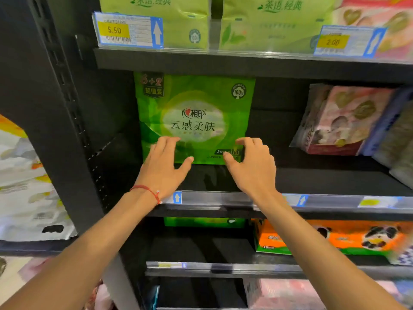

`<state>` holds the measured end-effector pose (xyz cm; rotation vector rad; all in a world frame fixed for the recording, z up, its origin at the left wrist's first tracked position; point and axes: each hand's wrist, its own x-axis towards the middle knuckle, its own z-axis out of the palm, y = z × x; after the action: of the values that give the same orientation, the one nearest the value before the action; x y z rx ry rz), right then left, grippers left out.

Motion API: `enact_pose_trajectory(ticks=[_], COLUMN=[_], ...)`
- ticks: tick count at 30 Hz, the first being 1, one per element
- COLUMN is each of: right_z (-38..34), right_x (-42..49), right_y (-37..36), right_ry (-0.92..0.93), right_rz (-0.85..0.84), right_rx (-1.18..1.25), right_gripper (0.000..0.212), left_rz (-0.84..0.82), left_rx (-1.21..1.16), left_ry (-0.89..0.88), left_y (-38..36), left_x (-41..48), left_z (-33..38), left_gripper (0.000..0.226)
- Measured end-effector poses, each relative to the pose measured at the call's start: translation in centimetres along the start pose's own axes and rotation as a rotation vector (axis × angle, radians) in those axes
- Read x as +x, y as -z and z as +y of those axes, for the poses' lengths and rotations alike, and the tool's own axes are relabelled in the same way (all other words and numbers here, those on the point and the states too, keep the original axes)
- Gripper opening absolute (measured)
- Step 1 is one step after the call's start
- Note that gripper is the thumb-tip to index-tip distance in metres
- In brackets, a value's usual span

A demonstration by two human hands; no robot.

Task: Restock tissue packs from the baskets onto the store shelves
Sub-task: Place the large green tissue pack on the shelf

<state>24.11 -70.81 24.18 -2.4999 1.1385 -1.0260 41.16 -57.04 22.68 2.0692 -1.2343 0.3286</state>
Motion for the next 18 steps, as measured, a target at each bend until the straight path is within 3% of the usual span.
enact_pose_trajectory(ticks=[3, 9, 18], right_z=[0.2, 0.6, 2.5], right_x=[-2.9, -10.2, -21.0], right_y=[0.9, 2.0, 3.9], right_ry=[0.108, 0.295, 0.250], right_rz=[0.016, 0.007, -0.177], right_rx=[-0.151, -0.282, -0.414], right_gripper=[0.058, 0.057, 0.064], left_rz=[-0.009, -0.068, -0.243], left_rx=[0.205, 0.441, 0.506], left_ry=[-0.174, -0.345, -0.361], left_y=[1.0, 2.2, 1.2], left_x=[-2.4, -8.0, -17.8], left_z=[-0.2, 0.3, 1.7], left_gripper=[0.055, 0.060, 0.064])
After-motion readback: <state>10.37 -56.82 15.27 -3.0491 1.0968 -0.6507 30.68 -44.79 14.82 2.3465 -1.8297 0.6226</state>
